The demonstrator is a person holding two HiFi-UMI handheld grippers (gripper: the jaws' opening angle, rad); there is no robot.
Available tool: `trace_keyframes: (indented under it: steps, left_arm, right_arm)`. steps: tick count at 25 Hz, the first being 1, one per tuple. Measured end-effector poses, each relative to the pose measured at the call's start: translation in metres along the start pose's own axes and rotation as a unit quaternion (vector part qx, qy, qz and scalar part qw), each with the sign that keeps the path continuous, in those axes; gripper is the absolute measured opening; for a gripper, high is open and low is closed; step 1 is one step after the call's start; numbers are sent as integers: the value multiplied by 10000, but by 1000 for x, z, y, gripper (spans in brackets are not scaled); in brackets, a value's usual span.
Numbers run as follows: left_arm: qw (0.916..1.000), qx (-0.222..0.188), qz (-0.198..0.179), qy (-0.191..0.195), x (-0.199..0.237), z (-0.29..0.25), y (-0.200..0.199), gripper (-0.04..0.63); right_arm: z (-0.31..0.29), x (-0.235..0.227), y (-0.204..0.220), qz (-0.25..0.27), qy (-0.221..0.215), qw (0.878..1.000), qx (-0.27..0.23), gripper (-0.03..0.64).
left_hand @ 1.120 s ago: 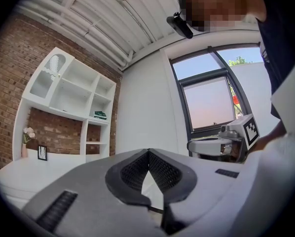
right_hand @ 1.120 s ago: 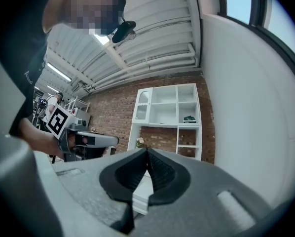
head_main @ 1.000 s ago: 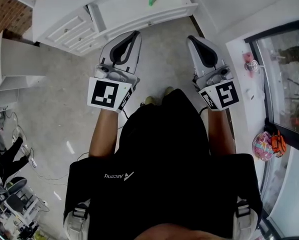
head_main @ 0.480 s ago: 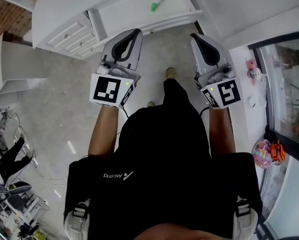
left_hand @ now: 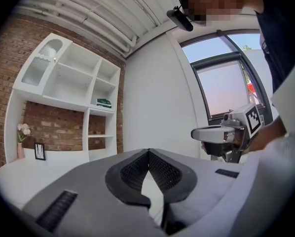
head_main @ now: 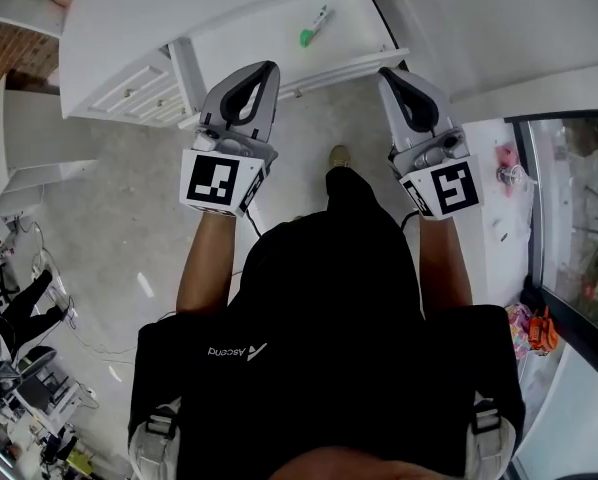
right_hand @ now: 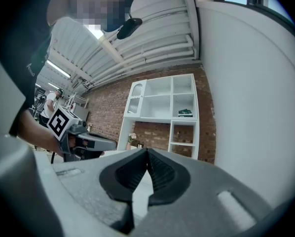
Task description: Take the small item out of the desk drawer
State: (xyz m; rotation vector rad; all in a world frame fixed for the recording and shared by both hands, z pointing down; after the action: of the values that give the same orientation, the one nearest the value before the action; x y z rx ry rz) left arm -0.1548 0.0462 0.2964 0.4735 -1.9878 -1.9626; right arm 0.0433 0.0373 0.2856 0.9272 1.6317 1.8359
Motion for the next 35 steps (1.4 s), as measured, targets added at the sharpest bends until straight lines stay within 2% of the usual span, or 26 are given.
trace_keyframes:
  steps: [7, 17, 20, 29, 35]
  left_arm:
    - [9995, 262, -142, -117, 13, -70, 20, -1]
    - [9943, 964, -281, -355, 28, -160, 54, 0]
    - [9921, 1155, -259, -416, 31, -180, 64, 0]
    - [9773, 2071, -219, -382, 43, -216, 103, 6]
    - [9683, 2441, -402, -331, 60, -237, 137, 53]
  right_arm:
    - [-31, -61, 24, -52, -189, 9998, 81, 2]
    - [-65, -139, 48, -296, -517, 9981, 166, 2]
    - [-72, -159, 57, -232, -615, 9978, 111, 2]
    - [-96, -179, 71, -417, -761, 9959, 248, 2]
    - [-108, -179, 80, -431, -719, 9959, 341, 2]
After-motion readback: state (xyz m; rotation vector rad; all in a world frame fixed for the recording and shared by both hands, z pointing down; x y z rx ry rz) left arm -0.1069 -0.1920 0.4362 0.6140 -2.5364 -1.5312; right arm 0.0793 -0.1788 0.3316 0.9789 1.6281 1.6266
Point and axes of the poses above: the fingertips, and each gripper's own axes: z backward along the fingers, x to its left, y out of its underside, the point moved 6 cm from there along z, backward along the fingers, and after that the axes turned 3 degrees about -y, right-handed, at the moved point
